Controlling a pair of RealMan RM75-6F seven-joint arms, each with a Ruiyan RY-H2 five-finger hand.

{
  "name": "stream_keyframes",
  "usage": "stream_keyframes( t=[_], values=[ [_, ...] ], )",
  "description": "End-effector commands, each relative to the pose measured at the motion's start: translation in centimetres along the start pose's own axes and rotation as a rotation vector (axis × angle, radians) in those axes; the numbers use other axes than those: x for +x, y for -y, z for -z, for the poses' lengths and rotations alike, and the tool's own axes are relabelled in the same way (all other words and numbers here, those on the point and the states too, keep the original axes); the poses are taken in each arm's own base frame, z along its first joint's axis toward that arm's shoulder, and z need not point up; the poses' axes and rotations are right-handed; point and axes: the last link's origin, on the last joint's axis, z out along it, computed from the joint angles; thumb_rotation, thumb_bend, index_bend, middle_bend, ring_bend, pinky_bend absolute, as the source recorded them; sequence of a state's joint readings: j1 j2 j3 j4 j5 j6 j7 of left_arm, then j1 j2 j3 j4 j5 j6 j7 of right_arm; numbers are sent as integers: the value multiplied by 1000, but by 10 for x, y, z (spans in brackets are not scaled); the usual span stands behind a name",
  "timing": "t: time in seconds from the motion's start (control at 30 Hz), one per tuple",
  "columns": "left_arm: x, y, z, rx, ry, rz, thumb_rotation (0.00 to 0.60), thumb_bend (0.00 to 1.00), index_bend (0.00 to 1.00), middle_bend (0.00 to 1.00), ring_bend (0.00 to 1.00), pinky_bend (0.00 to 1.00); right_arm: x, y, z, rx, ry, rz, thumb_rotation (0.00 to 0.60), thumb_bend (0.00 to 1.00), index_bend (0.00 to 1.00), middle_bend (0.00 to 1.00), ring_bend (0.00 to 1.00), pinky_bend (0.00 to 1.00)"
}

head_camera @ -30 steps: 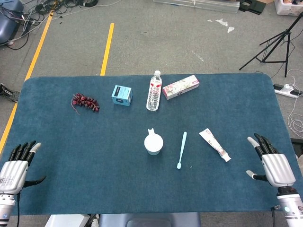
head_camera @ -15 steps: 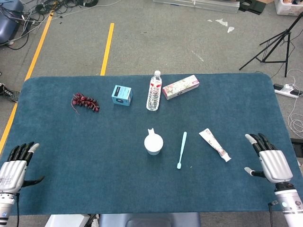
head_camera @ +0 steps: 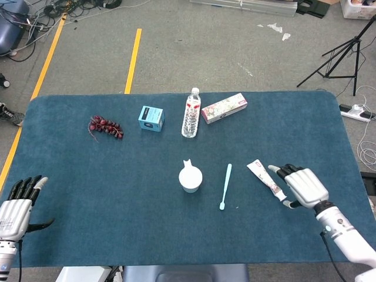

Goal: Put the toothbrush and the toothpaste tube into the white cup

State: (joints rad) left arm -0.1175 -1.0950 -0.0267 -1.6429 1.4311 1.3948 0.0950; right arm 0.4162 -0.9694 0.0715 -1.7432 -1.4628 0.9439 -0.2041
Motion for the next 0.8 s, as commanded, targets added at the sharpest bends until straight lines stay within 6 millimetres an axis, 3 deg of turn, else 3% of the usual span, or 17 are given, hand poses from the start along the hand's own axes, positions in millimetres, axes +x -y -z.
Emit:
stream_keyframes(
  t=[0.03,0.17,0.27,0.43,0.57,0.67,0.8],
  values=[
    [2,2,1,8,-8,-2,600,0,37,86,41,32,5,11,-17,55,30,-11,600,24,209,160,95,304],
    [4,3,3,17,-18,1,600,0,49,86,41,33,4,21,-31,109,80,-41,600,135,216,133,56,267],
    [5,5,4,23,-18,0,600,0,51,86,41,33,5,26,-39,138,112,-43,600,271,216,215,114,305],
    [5,6,6,31,-16,-4,600,0,53,87,41,38,7,37,-50,179,143,-13,600,479,216,629,528,649],
    [7,7,7,41,-21,-5,600,0,55,90,42,55,6,48,-59,208,183,0,600,636,216,847,732,855],
    [9,8,9,45,-27,-7,600,0,57,97,45,75,3,56,-64,225,203,-3,600,722,226,955,835,922],
    [11,10,11,55,-33,-7,600,0,58,103,45,81,-2,66,-70,245,238,-13,600,836,241,1000,932,987]
  ],
)
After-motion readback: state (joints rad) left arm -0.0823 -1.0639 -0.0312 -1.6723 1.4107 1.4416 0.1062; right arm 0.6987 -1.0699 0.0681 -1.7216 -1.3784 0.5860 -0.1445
